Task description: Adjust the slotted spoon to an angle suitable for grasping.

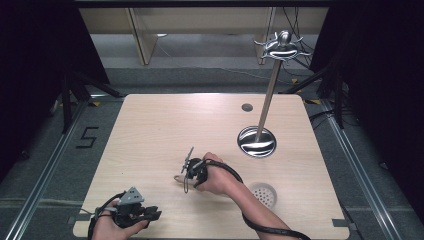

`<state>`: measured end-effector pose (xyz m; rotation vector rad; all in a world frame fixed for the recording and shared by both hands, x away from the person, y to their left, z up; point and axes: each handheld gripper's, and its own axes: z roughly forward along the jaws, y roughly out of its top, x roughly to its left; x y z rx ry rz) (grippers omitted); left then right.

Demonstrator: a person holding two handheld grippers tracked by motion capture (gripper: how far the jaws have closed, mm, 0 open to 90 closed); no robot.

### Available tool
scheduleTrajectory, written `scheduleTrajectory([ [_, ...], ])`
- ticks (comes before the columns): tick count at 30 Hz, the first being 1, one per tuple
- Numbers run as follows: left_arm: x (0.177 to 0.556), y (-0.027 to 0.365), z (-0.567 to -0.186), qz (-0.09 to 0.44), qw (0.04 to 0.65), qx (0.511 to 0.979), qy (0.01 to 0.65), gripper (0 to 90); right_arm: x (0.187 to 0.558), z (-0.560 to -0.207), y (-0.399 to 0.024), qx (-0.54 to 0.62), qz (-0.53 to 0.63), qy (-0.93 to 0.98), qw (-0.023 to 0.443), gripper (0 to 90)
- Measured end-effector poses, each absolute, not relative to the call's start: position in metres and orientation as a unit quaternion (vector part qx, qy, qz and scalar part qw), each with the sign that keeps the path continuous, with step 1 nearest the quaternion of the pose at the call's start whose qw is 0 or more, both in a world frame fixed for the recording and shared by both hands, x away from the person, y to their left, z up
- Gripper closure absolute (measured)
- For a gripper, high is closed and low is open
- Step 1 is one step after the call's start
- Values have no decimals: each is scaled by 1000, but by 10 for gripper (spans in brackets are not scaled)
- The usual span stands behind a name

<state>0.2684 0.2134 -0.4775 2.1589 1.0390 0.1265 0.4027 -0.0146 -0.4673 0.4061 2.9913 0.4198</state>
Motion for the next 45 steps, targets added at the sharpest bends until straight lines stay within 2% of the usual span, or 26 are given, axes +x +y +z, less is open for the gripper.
scheduleTrajectory([
  [3, 268, 213, -478, 50, 364, 838, 404, 731, 401, -458, -20, 138, 152, 977, 60, 710],
  [4, 268, 213, -478, 50, 364, 838, 404, 731, 399, -456, -22, 149, 170, 973, 51, 710],
  [12, 268, 213, -478, 49, 362, 838, 405, 731, 394, -437, -35, 151, 206, 965, 60, 710],
  [20, 269, 213, -479, 53, 358, 837, 410, 731, 387, -413, -59, 156, 265, 947, 90, 710],
  [28, 268, 212, -479, 48, 359, 835, 413, 731, 383, -398, -84, 182, 316, 924, 112, 711],
  [45, 268, 213, -479, 51, 359, 836, 412, 731, 376, -383, -105, 194, 368, 897, 152, 710],
])
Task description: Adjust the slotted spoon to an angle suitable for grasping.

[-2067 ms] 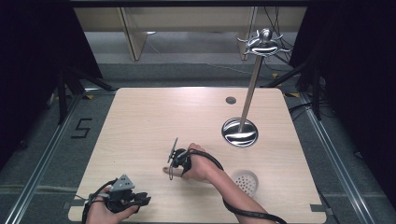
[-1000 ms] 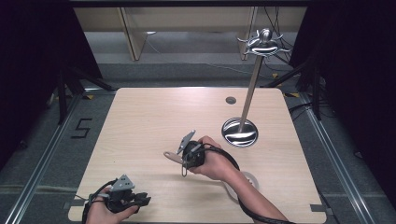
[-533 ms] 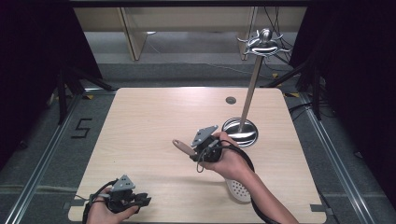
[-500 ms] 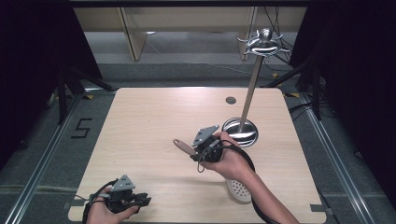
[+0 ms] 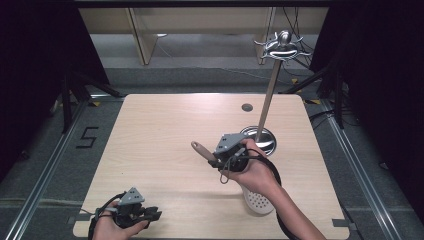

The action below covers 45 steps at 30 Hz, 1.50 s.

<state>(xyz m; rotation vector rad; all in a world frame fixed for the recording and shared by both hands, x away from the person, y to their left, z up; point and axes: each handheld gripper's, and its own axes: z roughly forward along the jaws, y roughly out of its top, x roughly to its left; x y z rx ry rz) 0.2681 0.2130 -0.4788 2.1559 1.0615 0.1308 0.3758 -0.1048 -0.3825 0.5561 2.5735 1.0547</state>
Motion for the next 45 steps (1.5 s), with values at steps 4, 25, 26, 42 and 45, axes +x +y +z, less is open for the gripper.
scheduleTrajectory([
  [4, 268, 213, -479, 46, 362, 836, 409, 731, 371, -380, -114, 199, 387, 886, 161, 710],
  [25, 268, 212, -480, 46, 360, 836, 411, 731, 349, -353, -165, 229, 544, 766, 252, 711],
  [26, 268, 212, -480, 46, 360, 837, 410, 731, 349, -352, -166, 233, 549, 762, 253, 711],
  [42, 268, 213, -480, 46, 363, 835, 410, 732, 349, -327, -166, 261, 605, 701, 273, 711],
  [45, 269, 213, -480, 46, 363, 836, 409, 731, 348, -326, -167, 260, 604, 698, 284, 711],
])
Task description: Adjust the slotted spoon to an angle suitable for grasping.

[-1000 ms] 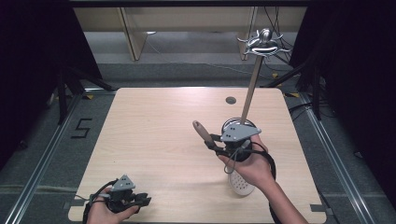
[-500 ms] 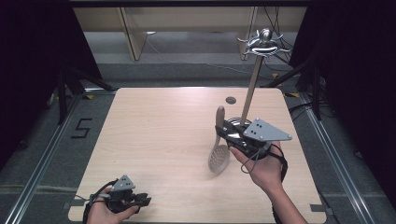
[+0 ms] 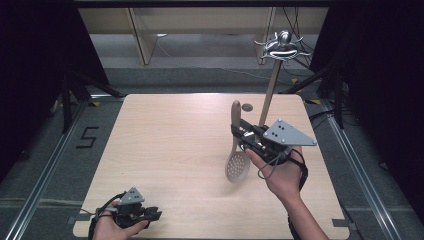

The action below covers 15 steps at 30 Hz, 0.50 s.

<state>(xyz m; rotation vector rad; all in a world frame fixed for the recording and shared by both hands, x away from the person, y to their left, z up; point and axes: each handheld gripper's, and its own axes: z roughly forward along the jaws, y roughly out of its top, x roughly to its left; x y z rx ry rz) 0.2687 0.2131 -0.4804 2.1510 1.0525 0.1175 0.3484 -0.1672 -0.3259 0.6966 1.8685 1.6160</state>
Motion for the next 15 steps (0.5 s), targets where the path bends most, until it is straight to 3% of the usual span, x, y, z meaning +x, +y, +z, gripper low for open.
scheduleTrajectory([
  [9, 273, 212, -479, 49, 370, 828, 418, 732, 344, -320, -172, 274, 613, 684, 286, 711],
  [15, 276, 212, -478, 51, 375, 832, 406, 733, 340, -316, -183, 286, 610, 669, 312, 711],
])
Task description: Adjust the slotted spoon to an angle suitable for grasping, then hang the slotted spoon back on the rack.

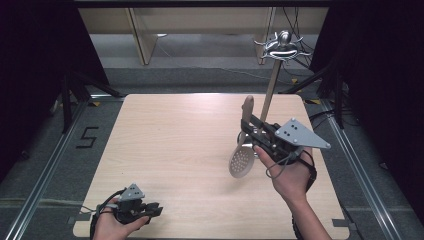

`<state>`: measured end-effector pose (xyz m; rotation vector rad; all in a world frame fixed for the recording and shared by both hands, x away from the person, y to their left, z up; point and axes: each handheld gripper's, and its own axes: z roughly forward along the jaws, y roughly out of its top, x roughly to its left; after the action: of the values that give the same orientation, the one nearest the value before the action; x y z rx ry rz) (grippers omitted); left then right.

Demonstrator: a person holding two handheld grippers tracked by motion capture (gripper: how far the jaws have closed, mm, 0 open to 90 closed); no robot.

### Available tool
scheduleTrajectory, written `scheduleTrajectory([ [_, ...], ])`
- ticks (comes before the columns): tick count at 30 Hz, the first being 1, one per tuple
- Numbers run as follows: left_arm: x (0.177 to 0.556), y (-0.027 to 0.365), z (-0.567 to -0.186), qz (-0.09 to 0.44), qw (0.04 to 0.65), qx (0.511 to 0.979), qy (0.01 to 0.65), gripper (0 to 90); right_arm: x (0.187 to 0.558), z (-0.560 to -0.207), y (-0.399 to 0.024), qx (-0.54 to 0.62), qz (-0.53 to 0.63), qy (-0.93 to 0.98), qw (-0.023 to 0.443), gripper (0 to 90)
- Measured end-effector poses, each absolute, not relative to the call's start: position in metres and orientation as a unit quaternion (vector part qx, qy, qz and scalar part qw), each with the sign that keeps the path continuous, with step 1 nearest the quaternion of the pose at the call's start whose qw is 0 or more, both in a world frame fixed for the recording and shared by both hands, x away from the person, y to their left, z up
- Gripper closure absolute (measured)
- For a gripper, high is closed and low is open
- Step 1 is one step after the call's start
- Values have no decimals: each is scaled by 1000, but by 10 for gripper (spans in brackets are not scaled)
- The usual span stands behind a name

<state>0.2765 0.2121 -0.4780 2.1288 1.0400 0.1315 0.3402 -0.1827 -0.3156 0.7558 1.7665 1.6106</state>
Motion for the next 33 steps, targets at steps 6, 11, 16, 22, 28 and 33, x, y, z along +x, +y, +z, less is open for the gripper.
scheduleTrajectory([
  [6, 273, 213, -477, 55, 378, 830, 407, 732, 333, -312, -198, 303, 607, 655, 333, 711],
  [11, 270, 215, -476, 57, 382, 826, 411, 733, 329, -310, -207, 314, 607, 648, 337, 710],
  [16, 269, 216, -475, 61, 387, 822, 413, 733, 325, -311, -216, 325, 604, 644, 339, 711],
  [22, 269, 216, -475, 61, 386, 824, 410, 733, 324, -312, -224, 337, 598, 642, 340, 710],
  [28, 272, 214, -473, 61, 386, 826, 406, 734, 322, -312, -236, 349, 591, 637, 350, 710],
  [33, 273, 210, -472, 61, 389, 829, 397, 734, 319, -308, -242, 355, 577, 632, 376, 710],
])
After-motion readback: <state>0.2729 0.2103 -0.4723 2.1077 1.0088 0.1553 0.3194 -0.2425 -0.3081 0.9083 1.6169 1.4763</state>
